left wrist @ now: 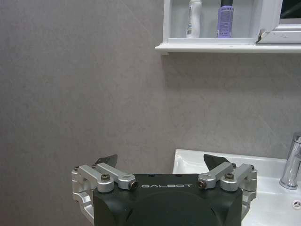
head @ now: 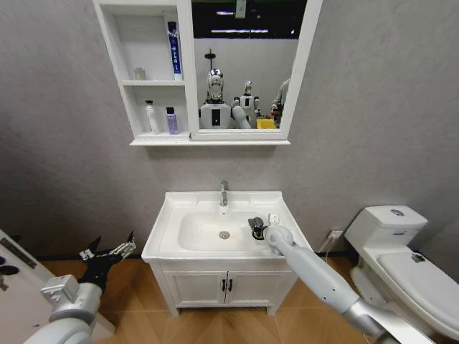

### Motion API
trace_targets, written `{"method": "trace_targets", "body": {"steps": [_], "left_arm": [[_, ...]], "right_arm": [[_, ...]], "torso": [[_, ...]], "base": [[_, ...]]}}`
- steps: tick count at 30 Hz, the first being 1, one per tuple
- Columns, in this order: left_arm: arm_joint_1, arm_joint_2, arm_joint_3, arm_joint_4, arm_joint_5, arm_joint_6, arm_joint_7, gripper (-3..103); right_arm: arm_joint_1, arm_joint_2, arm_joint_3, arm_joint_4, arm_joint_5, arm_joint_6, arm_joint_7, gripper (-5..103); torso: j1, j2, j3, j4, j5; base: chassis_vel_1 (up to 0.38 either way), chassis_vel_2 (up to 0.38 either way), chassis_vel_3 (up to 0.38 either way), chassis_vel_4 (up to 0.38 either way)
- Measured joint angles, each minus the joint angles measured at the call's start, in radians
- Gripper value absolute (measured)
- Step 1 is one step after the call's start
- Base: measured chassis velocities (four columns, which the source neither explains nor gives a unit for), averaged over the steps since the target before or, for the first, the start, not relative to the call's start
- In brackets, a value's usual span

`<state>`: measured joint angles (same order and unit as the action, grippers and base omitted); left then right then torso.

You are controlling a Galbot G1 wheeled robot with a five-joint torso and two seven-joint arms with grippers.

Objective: Move facial cleanser and shampoo from washbasin to cabinet, then wipe washbasin with towel.

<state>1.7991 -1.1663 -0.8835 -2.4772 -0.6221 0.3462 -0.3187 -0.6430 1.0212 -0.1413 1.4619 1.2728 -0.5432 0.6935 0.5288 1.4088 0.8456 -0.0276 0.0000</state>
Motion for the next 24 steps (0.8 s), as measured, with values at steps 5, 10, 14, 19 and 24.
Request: {"method": "trace_targets", "body": {"steps": [5, 10, 14, 19, 24], "left_arm": [[0.000, 0.000, 0.000, 0.000, 0.000, 0.000, 0.000, 100], [0.000, 0.000, 0.000, 0.000, 0.000, 0.000, 0.000, 100], [0.000, 0.000, 0.000, 0.000, 0.000, 0.000, 0.000, 100], [0.000, 0.000, 0.000, 0.000, 0.000, 0.000, 0.001, 100], [0.000, 0.000, 0.000, 0.000, 0.000, 0.000, 0.000, 100]], "right_arm": [[-0.006, -0.011, -0.010, -0.020, -0.015, -0.001, 0.002, 4], [-0.006, -0.005, -0.023, -0.073, -0.082, 0.006, -0.040, 4], [0.003, 0.051, -0.015, -0.131, -0.111, 0.013, -0.063, 4], [0.030, 0.136, 0.008, -0.219, -0.094, 0.012, -0.092, 4], [0.043, 0.189, 0.028, -0.283, -0.070, 0.012, -0.128, 4]], "torso": [[0.000, 0.000, 0.000, 0.0000, 0.0000], [0.000, 0.000, 0.000, 0.0003, -0.0001], [0.000, 0.000, 0.000, -0.0002, -0.0001], [0.000, 0.000, 0.000, -0.0004, -0.0002], [0.000, 0.000, 0.000, 0.0000, -0.0003]], "base": [[0.000, 0.000, 0.000, 0.000], [0.000, 0.000, 0.000, 0.000], [0.000, 0.000, 0.000, 0.000], [0.000, 0.000, 0.000, 0.000], [0.000, 0.000, 0.000, 0.000]]}}
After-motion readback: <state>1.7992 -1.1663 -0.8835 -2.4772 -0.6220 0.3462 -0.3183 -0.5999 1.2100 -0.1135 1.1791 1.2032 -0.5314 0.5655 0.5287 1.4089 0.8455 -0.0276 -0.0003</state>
